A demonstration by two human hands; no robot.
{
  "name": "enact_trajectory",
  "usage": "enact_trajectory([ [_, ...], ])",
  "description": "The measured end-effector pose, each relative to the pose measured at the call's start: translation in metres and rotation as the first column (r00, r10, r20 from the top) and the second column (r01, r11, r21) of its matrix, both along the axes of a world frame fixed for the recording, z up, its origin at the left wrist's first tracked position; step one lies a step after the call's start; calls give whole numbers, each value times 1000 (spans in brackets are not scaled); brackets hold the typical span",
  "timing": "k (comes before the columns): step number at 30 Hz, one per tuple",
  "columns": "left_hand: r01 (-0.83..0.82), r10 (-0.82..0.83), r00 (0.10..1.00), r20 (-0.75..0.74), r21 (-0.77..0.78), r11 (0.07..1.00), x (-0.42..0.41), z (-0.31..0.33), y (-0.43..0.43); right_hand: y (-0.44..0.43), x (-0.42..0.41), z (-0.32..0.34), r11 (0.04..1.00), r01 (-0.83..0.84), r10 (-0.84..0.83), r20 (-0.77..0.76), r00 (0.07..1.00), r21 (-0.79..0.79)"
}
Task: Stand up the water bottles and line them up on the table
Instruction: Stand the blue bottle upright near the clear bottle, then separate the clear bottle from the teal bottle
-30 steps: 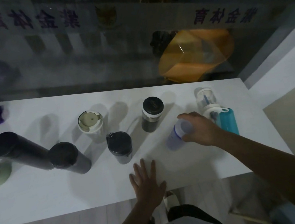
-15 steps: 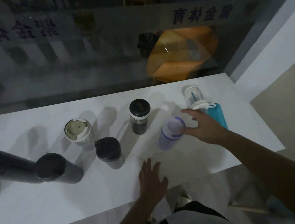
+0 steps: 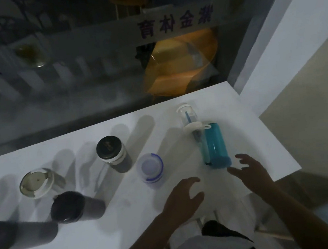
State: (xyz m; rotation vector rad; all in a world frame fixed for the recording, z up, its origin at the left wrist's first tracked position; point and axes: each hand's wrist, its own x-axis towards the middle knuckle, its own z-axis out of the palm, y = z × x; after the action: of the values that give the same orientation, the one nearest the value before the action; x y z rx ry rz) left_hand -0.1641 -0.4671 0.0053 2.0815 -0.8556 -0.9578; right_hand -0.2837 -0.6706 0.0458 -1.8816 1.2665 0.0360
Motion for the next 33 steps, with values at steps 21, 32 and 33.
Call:
enact_trajectory([
  [21,-765,803,436,-406,303,568,91,-2,-220,-104,1,-45,916,-362,361,41,932,174],
  [32,-735,818,564,-115,382,560,122,47,-181,-106,35,-46,896,-395,378,118,918,204],
  [33,-717,785,619,-35,384,582,126,55,-176,-104,39,-46,901,-390,373,118,920,191],
])
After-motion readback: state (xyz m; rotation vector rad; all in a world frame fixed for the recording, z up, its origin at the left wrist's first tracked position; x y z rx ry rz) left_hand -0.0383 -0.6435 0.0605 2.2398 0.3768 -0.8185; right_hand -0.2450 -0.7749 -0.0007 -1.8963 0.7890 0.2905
